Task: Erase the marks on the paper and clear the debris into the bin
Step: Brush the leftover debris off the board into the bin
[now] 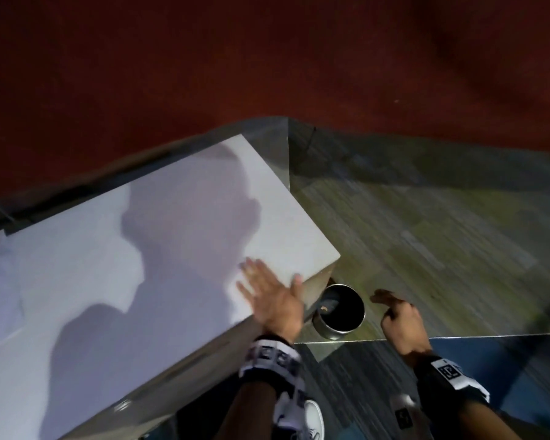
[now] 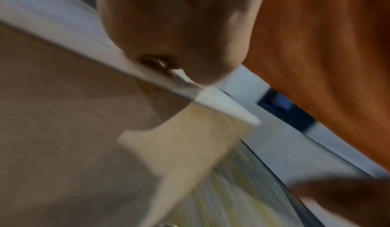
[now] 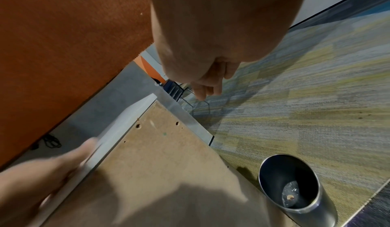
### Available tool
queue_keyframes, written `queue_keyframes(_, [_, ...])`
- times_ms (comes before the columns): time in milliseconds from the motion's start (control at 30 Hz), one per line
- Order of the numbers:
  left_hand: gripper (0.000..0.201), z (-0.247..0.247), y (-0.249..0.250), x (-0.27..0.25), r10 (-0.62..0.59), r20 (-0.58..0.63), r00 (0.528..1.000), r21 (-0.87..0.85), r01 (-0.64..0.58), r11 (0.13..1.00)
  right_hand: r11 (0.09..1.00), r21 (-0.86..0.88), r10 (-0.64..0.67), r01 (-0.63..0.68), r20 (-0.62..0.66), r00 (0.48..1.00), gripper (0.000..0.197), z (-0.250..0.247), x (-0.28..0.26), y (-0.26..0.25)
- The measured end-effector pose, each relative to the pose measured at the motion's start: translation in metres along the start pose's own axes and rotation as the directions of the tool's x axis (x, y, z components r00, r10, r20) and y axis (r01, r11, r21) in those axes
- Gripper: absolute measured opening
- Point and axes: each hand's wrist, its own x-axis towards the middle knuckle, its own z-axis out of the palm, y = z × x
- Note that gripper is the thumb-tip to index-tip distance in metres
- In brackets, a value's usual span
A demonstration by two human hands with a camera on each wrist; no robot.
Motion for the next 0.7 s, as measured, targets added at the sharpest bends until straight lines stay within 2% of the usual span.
queue_keyframes(33, [0.098, 0.014, 0.027, -0.009, 0.162, 0.088, 0.983, 0.026, -0.165, 0.986, 1.000, 0.000, -0.004, 0.004, -0.002, 1.000, 0.055, 0.001, -0.001, 0.001])
queue_keyframes(67, [0.098, 0.024, 0.057, -0.017, 0.354, 0.205, 0.913, -0.014, -0.359, 0.933, 1.000, -0.003, 0.002, -0.002, -0.008, 1.000, 0.053, 0.001, -0.002, 0.001])
queue_keyframes(100, [0.102, 0.024, 0.086, -0.023, 0.496, 0.317, 0.808, -0.080, -0.499, 0.863, 1.000, -0.005, 0.024, -0.024, -0.015, 1.000, 0.047, 0.000, -0.002, 0.002])
queue_keyframes(133, [0.109, 0.018, 0.107, -0.025, 0.582, 0.375, 0.722, -0.131, -0.580, 0.804, 0.999, -0.006, 0.049, -0.049, -0.016, 0.999, 0.041, -0.001, -0.002, 0.001])
queue_keyframes(167, [0.115, 0.012, 0.117, -0.025, 0.620, 0.360, 0.697, -0.158, -0.609, 0.777, 0.999, -0.010, 0.050, -0.050, -0.012, 0.999, 0.038, -0.003, -0.003, 0.001])
queue_keyframes(200, [0.114, 0.006, 0.117, -0.023, 0.628, 0.309, 0.714, -0.174, -0.607, 0.775, 0.999, -0.009, 0.031, -0.031, -0.009, 0.999, 0.041, -0.005, -0.003, 0.000])
queue_keyframes(267, [0.090, -0.010, 0.092, -0.023, 0.610, 0.174, 0.773, -0.196, -0.580, 0.790, 1.000, 0.005, -0.014, 0.014, -0.006, 1.000, 0.053, -0.010, -0.005, -0.004])
queue_keyframes(333, [0.068, -0.016, 0.038, -0.023, 0.558, 0.015, 0.829, -0.185, -0.546, 0.817, 0.999, 0.018, -0.045, 0.045, -0.008, 0.999, 0.055, -0.009, -0.005, -0.012])
queue_keyframes(400, [0.064, -0.015, -0.032, -0.021, 0.458, -0.191, 0.868, -0.183, -0.490, 0.852, 0.994, 0.048, -0.098, 0.101, -0.048, 0.994, 0.054, -0.003, -0.002, -0.026])
queue_keyframes(433, [0.063, -0.018, -0.070, -0.021, 0.384, -0.247, 0.890, -0.200, -0.435, 0.878, 0.987, 0.063, -0.144, 0.149, -0.081, 0.986, 0.053, -0.001, 0.000, -0.037])
queue_keyframes(500, [0.067, -0.032, -0.143, -0.028, 0.216, -0.251, 0.944, -0.205, -0.270, 0.941, 0.959, 0.059, -0.264, 0.276, -0.158, 0.952, 0.055, 0.006, 0.004, -0.061])
queue_keyframes(533, [0.071, -0.041, -0.176, -0.034, 0.142, -0.261, 0.955, -0.201, -0.197, 0.960, 0.941, 0.048, -0.322, 0.336, -0.188, 0.928, 0.057, 0.008, 0.007, -0.074])
queue_keyframes(600, [0.071, -0.064, -0.239, -0.053, -0.026, -0.335, 0.942, -0.206, -0.046, 0.978, 0.908, 0.001, -0.412, 0.419, -0.185, 0.892, 0.063, 0.015, 0.013, -0.095])
queue_keyframes(700, [0.066, -0.088, -0.321, -0.089, -0.339, -0.382, 0.859, -0.255, 0.255, 0.933, 0.876, -0.099, -0.479, 0.473, -0.053, 0.876, 0.064, 0.028, 0.019, -0.108])
